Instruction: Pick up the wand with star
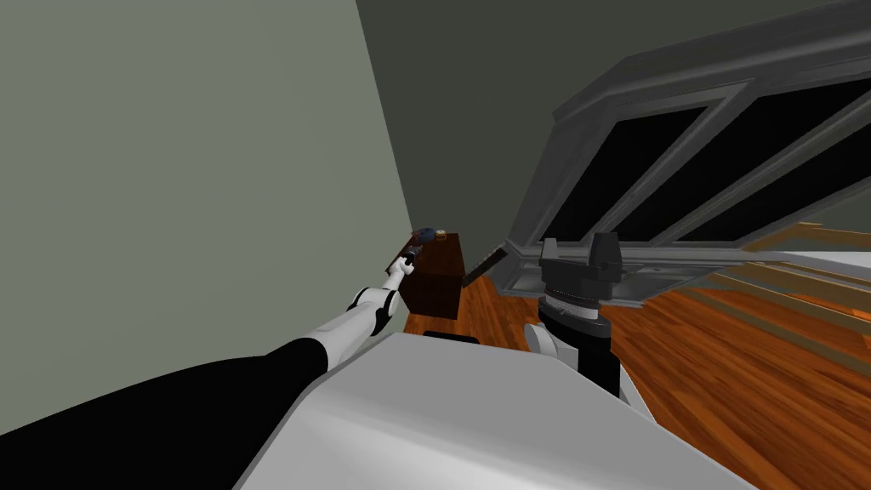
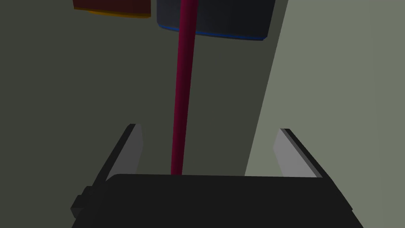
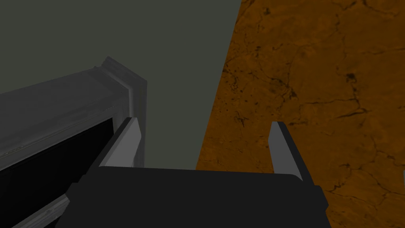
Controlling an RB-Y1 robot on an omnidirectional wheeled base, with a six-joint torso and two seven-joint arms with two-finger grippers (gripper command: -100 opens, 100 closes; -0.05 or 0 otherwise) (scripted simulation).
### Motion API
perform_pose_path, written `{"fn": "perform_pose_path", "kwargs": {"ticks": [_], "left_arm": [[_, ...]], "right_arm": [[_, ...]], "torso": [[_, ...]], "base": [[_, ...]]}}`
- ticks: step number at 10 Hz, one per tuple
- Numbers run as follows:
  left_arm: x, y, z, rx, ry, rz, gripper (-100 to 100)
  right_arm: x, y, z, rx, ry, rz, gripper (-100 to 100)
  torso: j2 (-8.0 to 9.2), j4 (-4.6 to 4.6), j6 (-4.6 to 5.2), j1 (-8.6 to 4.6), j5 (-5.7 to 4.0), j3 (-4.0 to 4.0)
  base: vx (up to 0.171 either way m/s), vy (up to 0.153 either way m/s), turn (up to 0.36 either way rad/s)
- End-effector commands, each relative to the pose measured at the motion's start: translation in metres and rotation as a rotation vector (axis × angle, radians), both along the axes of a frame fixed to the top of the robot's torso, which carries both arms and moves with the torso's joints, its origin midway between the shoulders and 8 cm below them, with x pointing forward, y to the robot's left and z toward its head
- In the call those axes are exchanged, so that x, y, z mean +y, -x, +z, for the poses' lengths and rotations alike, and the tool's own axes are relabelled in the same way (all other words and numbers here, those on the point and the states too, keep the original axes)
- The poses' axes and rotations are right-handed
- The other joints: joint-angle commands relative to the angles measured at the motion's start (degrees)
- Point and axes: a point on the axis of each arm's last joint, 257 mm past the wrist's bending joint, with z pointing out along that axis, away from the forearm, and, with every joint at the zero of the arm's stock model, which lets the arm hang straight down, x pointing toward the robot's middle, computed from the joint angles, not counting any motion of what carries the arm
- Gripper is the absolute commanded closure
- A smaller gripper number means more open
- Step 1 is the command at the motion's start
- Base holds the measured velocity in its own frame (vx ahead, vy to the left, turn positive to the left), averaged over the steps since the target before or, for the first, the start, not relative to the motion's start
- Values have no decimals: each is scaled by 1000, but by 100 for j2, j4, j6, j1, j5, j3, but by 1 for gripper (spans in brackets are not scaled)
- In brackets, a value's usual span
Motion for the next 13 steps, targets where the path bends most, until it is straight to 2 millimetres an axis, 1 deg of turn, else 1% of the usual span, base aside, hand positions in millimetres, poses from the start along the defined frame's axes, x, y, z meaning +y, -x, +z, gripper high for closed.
{"fn": "perform_pose_path", "kwargs": {"ticks": [1,2,3,4,5,6,7,8,9,13], "left_arm": [[-3,0,-2,-3,-31,-16,-100],[-18,-8,13,-39,40,-30,-100],[-21,-5,5,-38,3,-52,-100],[-21,-5,6,-41,-17,-57,-100],[-36,-11,20,-78,54,-65,-100],[-38,-8,12,-73,35,-77,-100],[-41,-8,16,-88,-3,-90,-100],[-38,-8,13,-80,15,-82,-100],[-39,-7,14,-83,10,-85,100],[-39,-8,14,-83,8,-86,100]], "right_arm": [[0,0,0,0,0,0,0],[0,0,0,0,0,0,0],[0,0,0,0,0,0,0],[0,0,0,0,0,0,0],[0,0,0,0,0,0,0],[0,0,0,0,0,0,0],[0,0,0,0,0,0,0],[0,0,0,0,0,0,0],[0,0,0,0,0,0,0],[0,0,0,0,0,0,0]], "torso": [[0,0,0,0,0,0],[3,1,-2,13,3,2],[-3,1,-7,0,0,-1],[-3,-1,-2,-8,-1,-2],[1,0,0,1,0,0],[1,1,-5,-8,-1,1],[0,0,-2,-9,-2,0],[0,0,-1,2,0,0],[1,1,-1,12,2,1],[2,0,-4,25,9,1]], "base": [[4,-2,-38],[22,-49,298],[23,-79,164],[7,-41,-15],[4,-67,213],[10,-76,170],[13,-37,24],[6,-11,-1],[0,0,0],[0,0,0]]}}
